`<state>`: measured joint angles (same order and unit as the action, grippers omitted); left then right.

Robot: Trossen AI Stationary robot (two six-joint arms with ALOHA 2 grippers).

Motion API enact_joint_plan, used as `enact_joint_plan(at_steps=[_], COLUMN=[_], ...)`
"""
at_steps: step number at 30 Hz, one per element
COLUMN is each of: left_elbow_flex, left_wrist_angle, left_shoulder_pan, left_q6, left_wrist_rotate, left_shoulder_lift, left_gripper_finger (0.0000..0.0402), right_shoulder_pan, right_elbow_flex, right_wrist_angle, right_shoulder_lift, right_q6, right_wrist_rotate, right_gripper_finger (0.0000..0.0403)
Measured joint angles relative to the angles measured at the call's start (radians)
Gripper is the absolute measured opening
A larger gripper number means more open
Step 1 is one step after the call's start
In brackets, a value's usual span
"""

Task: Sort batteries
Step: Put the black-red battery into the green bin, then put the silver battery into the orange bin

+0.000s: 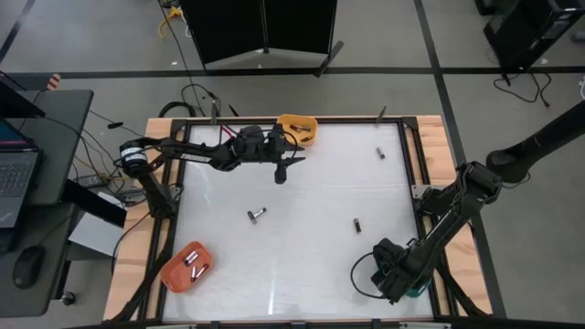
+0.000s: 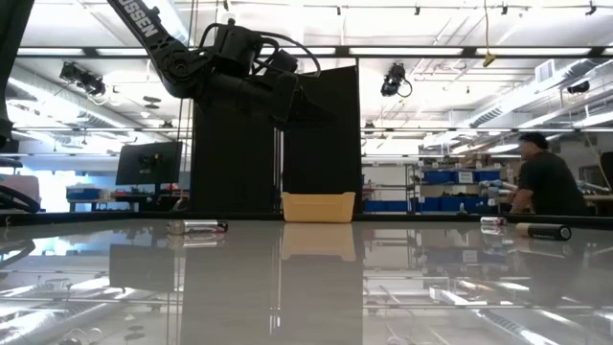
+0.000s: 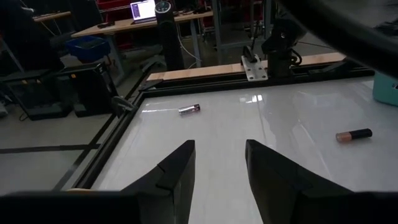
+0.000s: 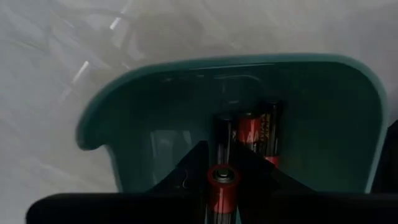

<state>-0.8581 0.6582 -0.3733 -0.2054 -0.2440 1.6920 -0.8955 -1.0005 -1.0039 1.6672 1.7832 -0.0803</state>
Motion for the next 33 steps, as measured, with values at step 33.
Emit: enact_joint_plan(at_steps=[33], left_elbow_flex=[0.0], left_wrist_angle=[0.0], left_shoulder_pan=[0.0], left_q6=[0.0], left_wrist_rotate=[0.004], left_shoulder_lift=[0.0], left_gripper_finger=[0.0149], right_shoulder_pan=[0.007], right_elbow_flex=[0.034], right_wrist_angle=[-0.007], right_shoulder_lift=[-0.116], right_q6=[0.015], right_wrist_rotate=[-0.046], right_gripper_finger=[0.0163])
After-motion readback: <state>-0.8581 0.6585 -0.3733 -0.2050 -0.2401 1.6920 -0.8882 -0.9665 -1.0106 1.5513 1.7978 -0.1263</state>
